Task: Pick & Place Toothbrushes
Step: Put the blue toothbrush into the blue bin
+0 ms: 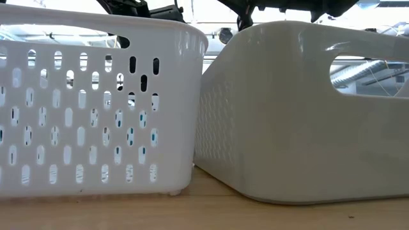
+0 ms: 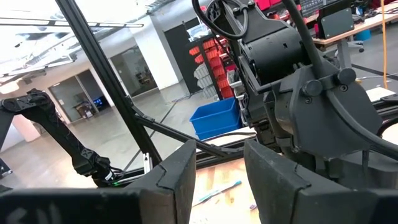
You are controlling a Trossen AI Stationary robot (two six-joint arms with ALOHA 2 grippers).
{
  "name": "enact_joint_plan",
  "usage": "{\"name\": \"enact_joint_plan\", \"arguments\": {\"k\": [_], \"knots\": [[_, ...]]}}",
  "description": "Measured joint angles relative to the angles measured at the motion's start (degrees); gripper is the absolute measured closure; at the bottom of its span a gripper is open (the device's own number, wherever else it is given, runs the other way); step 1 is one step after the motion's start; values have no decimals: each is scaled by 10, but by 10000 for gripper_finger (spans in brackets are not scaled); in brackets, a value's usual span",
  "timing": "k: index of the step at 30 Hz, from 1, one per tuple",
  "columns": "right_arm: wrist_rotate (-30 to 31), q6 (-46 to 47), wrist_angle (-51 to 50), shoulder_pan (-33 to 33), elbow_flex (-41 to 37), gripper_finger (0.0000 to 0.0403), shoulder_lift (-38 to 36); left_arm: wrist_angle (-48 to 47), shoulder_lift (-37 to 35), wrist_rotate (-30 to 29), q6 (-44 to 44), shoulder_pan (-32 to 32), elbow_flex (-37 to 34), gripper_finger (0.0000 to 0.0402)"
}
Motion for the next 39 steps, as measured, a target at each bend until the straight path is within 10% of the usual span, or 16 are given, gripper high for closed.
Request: {"name": "enact_joint_plan", "arguments": {"k": [22,31,39], "knots": [[0,0,0,0,0,275,0,-1,-57,24,-9,13,0,162],[0,0,0,0,0,275,0,-30,-158,-16,-46,-13,0,180],[0,-2,0,0,0,275,0,-153,-214,-101,-191,-91,0,303]]}}
